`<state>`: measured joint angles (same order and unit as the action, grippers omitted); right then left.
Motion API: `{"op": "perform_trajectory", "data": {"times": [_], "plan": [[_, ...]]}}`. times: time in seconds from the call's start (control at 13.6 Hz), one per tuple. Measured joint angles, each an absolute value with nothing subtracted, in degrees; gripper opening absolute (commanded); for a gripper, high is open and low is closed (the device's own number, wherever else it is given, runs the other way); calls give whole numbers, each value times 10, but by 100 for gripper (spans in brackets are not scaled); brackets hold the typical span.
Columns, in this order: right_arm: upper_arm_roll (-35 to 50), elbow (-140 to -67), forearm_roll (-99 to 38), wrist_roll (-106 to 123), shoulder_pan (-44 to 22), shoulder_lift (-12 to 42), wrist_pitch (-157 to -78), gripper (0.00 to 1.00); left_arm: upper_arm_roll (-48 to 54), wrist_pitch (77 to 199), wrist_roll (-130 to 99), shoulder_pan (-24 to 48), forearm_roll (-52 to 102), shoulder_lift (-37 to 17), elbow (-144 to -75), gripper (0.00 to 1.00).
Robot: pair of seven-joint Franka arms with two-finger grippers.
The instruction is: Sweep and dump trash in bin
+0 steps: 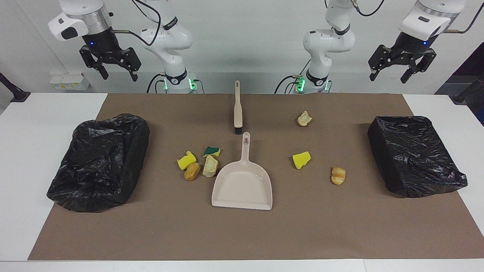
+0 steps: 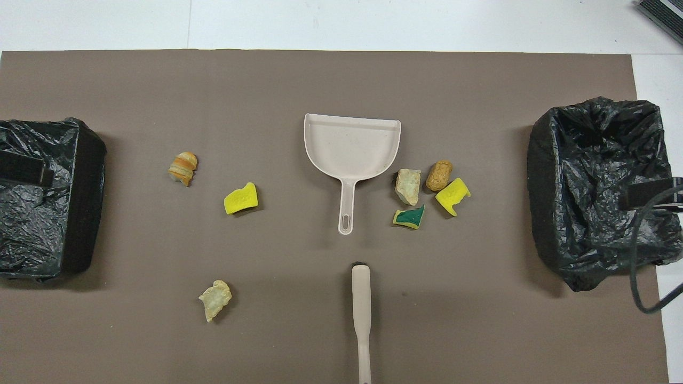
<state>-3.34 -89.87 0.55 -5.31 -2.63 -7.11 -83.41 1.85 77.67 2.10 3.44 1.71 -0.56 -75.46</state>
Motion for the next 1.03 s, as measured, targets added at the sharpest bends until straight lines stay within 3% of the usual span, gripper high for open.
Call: {"op": "perform_trajectory", "data": {"times": [1.03], "plan": [[-32,-899,4,-53,-27,-75,-834,100,31,808,21,35,18,0,-773,100]]}}
